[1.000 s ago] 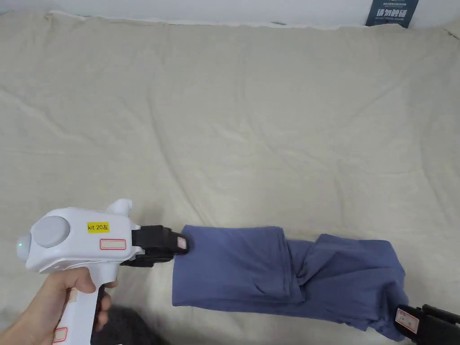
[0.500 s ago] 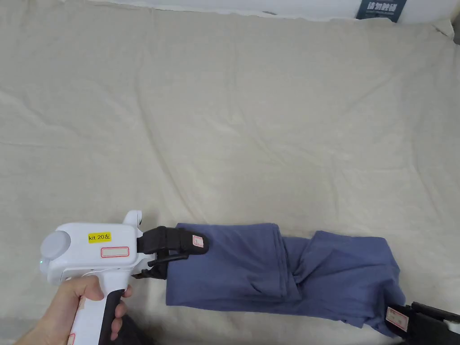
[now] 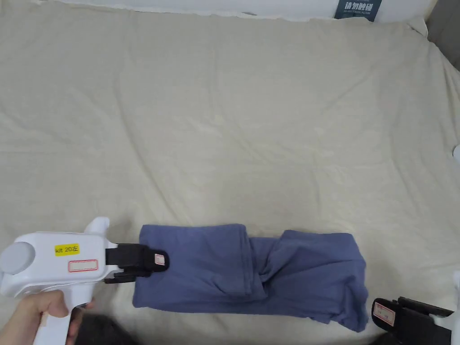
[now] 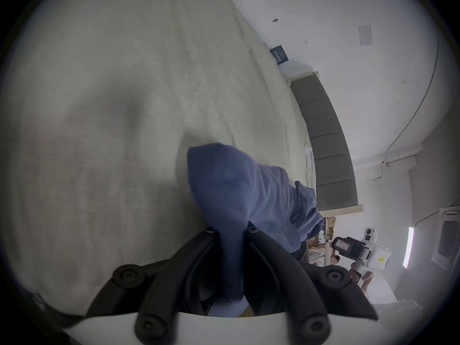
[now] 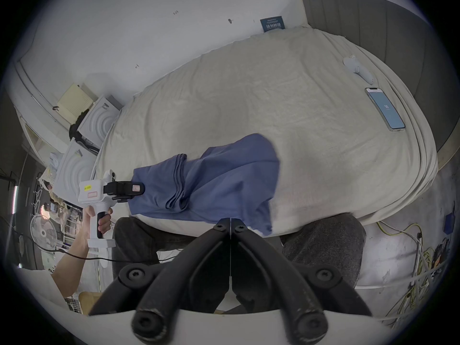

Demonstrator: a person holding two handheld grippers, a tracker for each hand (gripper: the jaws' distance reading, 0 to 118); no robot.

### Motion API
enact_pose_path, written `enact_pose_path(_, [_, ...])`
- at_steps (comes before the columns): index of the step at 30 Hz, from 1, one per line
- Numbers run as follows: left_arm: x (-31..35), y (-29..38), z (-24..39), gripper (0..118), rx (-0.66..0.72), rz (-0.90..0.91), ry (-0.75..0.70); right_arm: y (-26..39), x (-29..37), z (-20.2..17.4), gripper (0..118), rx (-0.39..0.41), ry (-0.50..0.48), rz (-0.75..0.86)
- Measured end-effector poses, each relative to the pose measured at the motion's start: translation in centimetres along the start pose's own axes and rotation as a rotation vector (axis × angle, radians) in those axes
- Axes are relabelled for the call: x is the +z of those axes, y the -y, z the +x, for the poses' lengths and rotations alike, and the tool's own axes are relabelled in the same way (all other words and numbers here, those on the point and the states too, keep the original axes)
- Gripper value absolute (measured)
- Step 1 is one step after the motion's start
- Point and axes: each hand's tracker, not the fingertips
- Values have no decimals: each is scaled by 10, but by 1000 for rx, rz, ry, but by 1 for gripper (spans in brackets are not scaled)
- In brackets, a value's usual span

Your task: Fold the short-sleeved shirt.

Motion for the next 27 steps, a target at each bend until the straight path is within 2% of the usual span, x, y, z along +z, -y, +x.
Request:
enact_pose_path(5, [53, 5, -2, 10, -11, 85, -126, 0, -1, 2, 0, 5, -11, 6])
enact_pose_path(8, [69, 9, 19, 10, -66, 116, -212, -1, -3, 3, 0, -2, -26, 9])
enact_pose_path(11, [70, 11, 61, 10, -176, 94, -275, 0, -4, 2, 0, 1, -36, 8])
enact_pose_path(15, [61, 13, 140, 10, -333, 43, -450, 6, 1, 2, 0, 12, -55, 16])
enact_pose_path(20, [25, 27, 227, 10, -523, -43, -581, 13, 16, 9, 0, -5, -64, 49])
enact_pose_path(24, [-35, 43, 278, 10, -691, -152, -736, 17, 27, 19, 0, -19, -72, 71])
enact_pose_path(27, [-88, 58, 301, 10, -802, -240, -777, 21, 35, 29, 0, -34, -72, 90])
